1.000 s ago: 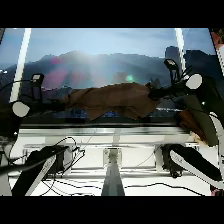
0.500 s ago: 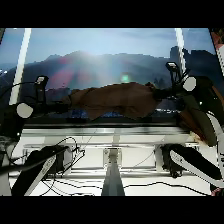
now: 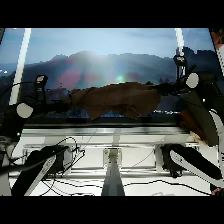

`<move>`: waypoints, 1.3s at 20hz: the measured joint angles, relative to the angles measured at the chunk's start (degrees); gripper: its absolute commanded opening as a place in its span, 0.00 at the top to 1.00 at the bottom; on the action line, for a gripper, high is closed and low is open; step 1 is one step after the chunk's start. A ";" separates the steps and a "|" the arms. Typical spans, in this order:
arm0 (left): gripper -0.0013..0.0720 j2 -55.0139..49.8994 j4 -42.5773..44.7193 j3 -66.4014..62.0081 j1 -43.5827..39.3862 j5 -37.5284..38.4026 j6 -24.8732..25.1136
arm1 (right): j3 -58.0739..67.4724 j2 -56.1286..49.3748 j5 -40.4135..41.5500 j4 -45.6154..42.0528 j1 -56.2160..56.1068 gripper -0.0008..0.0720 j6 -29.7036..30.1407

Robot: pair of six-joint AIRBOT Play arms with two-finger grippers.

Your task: Fold the clothes and pants, and hang the long-sleeved shirts on hangers.

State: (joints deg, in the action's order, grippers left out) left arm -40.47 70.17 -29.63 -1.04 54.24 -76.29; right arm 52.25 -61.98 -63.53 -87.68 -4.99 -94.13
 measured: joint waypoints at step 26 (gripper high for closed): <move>0.96 5.03 3.30 -20.06 1.64 -33.46 0.04 | 34.34 17.70 8.41 5.31 0.00 0.96 3.32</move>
State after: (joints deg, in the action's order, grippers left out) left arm -35.44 73.47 -49.69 0.60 20.78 -76.25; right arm 86.59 -44.27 -55.11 -82.37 -4.99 -90.80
